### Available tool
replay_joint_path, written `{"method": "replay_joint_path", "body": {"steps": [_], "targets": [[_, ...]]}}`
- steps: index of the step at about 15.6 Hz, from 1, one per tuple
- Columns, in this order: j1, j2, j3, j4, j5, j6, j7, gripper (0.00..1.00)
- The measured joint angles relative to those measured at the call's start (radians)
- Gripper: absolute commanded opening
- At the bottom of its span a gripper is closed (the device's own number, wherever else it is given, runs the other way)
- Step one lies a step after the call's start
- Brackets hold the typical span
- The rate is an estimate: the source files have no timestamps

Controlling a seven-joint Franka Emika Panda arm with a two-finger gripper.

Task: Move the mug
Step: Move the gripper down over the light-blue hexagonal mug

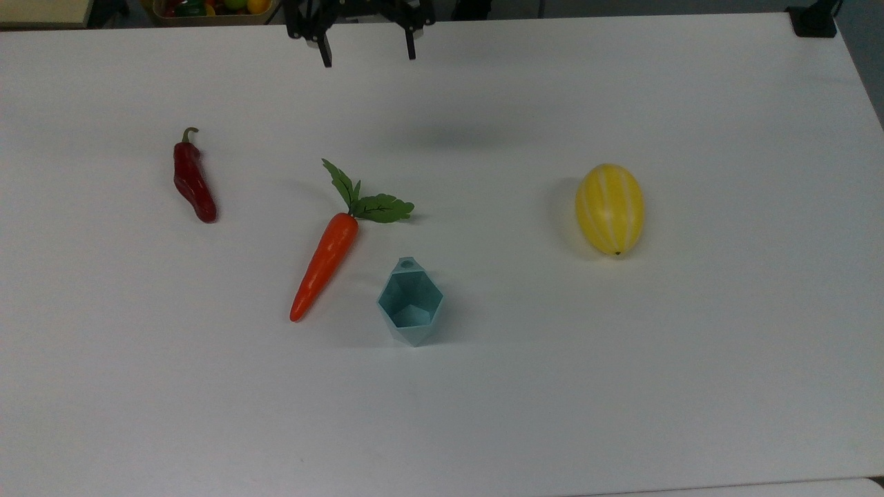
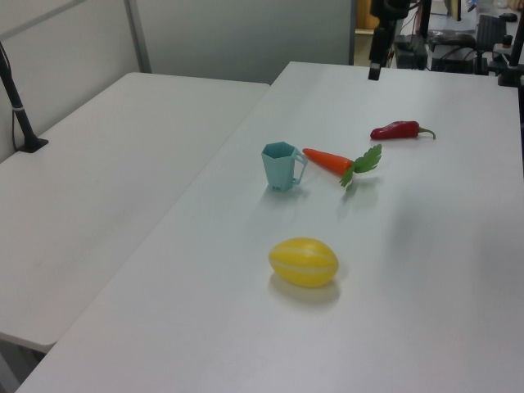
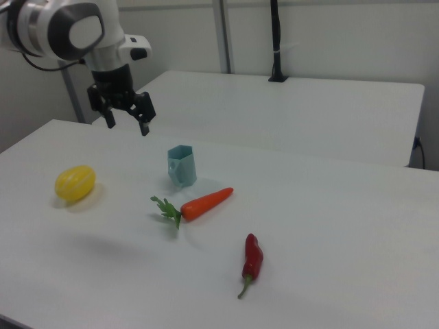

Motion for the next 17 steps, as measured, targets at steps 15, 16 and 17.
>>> {"method": "replay_joint_path", "body": {"steps": [15, 16, 17], "targets": [[0.015, 0.209, 0.001, 0.001, 0.0, 0.343, 0.072, 1.0], [0.019, 0.226, 0.001, 0.001, 0.0, 0.364, 0.082, 1.0], [0.024, 0.242, 0.001, 0.001, 0.0, 0.385, 0.089, 1.0]]}}
